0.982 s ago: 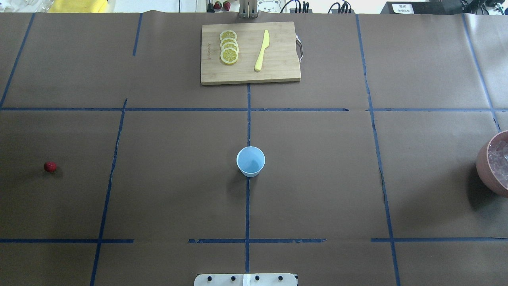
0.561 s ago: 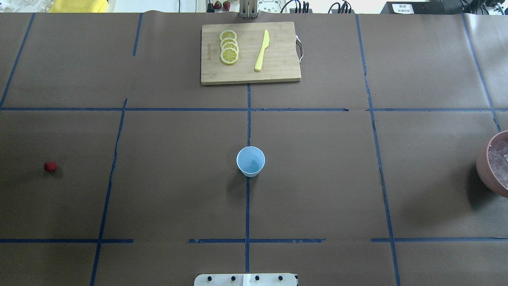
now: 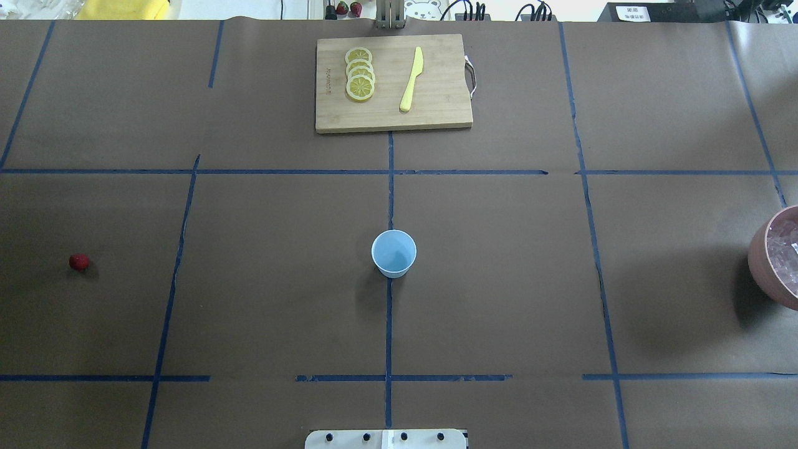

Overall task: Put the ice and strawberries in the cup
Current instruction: 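Grasp an ice cube from the pink bowl with the right gripper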

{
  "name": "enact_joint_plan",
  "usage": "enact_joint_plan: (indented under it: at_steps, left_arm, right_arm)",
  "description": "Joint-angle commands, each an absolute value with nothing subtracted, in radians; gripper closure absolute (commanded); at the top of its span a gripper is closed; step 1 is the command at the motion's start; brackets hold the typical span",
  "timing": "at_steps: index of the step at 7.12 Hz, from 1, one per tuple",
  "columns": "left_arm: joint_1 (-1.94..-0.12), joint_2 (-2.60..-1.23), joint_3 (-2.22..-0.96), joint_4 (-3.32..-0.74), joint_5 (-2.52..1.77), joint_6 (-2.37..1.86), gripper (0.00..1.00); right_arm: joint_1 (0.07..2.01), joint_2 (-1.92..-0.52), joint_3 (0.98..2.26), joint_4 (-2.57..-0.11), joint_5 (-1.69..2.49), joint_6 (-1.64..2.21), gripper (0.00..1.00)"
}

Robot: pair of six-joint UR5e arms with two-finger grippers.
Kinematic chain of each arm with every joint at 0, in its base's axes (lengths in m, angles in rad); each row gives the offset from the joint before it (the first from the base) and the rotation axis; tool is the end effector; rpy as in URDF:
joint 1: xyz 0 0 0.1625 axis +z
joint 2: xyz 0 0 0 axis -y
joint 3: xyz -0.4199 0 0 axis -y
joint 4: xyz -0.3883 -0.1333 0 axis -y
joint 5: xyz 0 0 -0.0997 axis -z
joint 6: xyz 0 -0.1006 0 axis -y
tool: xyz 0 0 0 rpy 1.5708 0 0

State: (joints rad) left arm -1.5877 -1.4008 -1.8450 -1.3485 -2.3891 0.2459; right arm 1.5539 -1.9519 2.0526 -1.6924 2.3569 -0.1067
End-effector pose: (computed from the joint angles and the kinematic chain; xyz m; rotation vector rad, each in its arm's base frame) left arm -0.0667 -0.4050 0.6160 -0.0034 0.8258 0.1675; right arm 0.0566 -0.3293 0.5864 0.0155 -0.7866 -0.1089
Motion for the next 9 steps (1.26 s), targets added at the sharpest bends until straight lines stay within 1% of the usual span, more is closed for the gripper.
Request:
enact_joint_plan:
  at_steps: [1,2,3,4,5,8,9]
  left_arm:
    - [-1.589,-1.382,-1.85,-1.354,-2.391,0.25,0.0]
    - [-1.588,-1.382,-1.851,-1.356,-2.391,0.25,0.0]
    - [-1.588,-1.382,-1.852,-1.361,-2.391,0.255,0.0]
    - [-1.588,-1.384,-1.852,-1.364,-2.391,0.258,0.0]
    - [-1.588,-1.384,-1.853,-1.364,-2.391,0.258,0.0]
    - [-1.588,-1.384,-1.853,-1.362,-2.391,0.258,0.0]
    - [-1.588,-1.384,-1.853,-1.362,-2.391,0.259,0.0]
  right_arm:
    - [1.459,-1.902,2.042,-1.675,2.364,0.059,0.0]
    - [1.425,-1.892,1.967,-1.557,2.364,0.152,0.01]
    - [1.364,-1.89,1.877,-1.369,2.358,0.364,0.02]
    - [1.291,-1.89,1.844,-1.209,2.349,0.617,0.05]
    - [1.251,-1.89,1.844,-1.154,2.326,0.758,0.07]
    - [1.241,-1.924,1.835,-1.154,2.327,0.772,0.09]
    - [1.235,-1.928,1.812,-1.151,2.329,0.772,0.12]
